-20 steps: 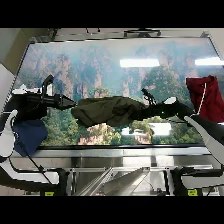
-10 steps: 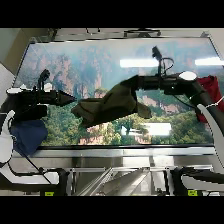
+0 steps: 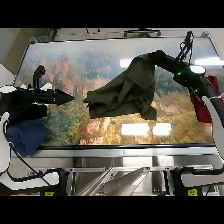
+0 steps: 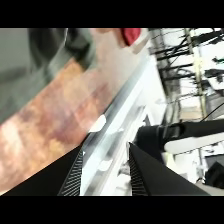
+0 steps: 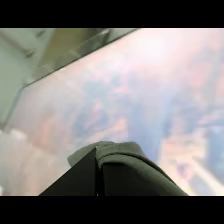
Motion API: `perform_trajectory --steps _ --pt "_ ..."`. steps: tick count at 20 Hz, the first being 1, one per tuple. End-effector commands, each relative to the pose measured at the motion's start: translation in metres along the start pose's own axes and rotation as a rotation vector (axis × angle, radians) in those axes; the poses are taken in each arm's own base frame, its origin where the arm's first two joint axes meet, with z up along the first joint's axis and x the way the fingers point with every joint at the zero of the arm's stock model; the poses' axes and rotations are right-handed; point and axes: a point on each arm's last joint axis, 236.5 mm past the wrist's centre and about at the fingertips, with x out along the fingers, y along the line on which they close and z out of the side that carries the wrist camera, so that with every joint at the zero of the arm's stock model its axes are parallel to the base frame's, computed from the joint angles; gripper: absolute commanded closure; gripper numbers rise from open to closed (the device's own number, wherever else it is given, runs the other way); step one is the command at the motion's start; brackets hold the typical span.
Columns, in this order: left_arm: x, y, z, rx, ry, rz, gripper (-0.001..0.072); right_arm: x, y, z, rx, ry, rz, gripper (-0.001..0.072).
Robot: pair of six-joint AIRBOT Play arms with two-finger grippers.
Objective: Fold the shirts.
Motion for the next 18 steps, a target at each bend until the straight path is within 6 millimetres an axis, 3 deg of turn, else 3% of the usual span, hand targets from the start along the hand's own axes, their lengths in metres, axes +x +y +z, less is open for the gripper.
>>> perform_trajectory --steps 1,3,7,9,12,15,18 --pt "-0.001 0.028 -0.015 -0.035 0.059 0.129 0.0413 0.013 -0.072 -0.010 0.042 -0.001 -0.133 0.0691" --pt "0.003 0.055 -0.023 -0.070 0.080 0.232 0.0413 0.017 -0.083 -0.024 0.062 0.042 -0.123 0.0691" --pt "0.050 0.108 -0.030 -0.129 0.024 0.346 0.0411 0.018 -0.078 -0.037 0.061 0.091 -0.084 0.0692" --pt "0.069 0.132 -0.020 -0.124 0.009 0.397 0.0411 0.018 -0.072 -0.041 0.062 0.110 -0.059 0.0691" --pt "0.106 0.150 -0.003 -0.104 0.048 0.405 0.0411 0.018 -0.063 -0.048 0.064 0.139 -0.023 0.0691" --pt "0.139 0.162 0.000 -0.093 0.127 0.397 0.0411 0.017 -0.057 -0.052 0.067 0.158 0.001 0.0691" --pt "0.141 0.179 -0.014 -0.143 0.262 0.448 0.0412 0.016 -0.052 -0.058 0.059 0.183 0.022 0.0691"
